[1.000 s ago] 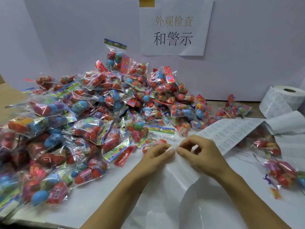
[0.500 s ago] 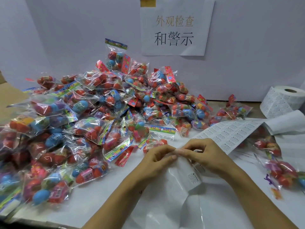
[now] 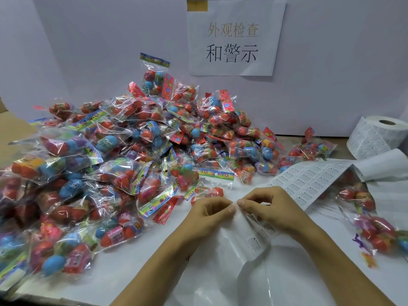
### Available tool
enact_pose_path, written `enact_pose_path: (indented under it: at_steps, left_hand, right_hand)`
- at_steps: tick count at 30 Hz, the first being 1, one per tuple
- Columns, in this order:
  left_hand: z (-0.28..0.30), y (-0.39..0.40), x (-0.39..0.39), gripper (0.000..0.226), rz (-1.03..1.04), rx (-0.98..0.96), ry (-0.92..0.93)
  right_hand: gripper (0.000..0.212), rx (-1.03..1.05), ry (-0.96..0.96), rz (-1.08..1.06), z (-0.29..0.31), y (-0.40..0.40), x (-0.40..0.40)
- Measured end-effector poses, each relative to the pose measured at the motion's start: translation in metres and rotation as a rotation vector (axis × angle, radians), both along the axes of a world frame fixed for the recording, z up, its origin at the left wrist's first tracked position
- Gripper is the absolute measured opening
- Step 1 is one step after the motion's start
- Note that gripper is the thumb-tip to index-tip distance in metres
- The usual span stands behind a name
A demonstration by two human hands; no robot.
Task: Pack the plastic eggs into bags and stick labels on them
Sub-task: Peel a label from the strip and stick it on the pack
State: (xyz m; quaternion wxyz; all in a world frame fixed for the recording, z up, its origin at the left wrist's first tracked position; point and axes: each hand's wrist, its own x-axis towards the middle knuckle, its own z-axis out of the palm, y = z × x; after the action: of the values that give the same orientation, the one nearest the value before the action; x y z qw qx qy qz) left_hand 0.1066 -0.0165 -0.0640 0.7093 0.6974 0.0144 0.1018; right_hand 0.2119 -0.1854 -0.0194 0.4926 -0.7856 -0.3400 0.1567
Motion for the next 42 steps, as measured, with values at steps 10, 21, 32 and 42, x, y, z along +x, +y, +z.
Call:
enact_pose_path:
  at_steps: [10,21,32,42]
  left_hand:
    - [0.002,-0.004,0.001,0.018,0.024,0.101,-0.042]
    - [0.002,-0.005,0.001,0.019,0.041,0.108,-0.01]
    - [0.002,-0.006,-0.002,0.026,0.051,0.101,0.034]
    - [0.01,-0.01,-0.01,0.022,-0.03,0.338,0.018]
  right_hand:
    - [0.01,0.037,0.129,0.053,0.005,-0.002,-0.002]
    - [0.013,-0.037,0.051,0.022,0.008,-0.002,-0.005]
    - [0.024,-0.054,-0.099,-0.117,0.003,0.002,-0.006]
    - [0.034,0.245,0.128,-0.241,0.006,-0.002,0.007]
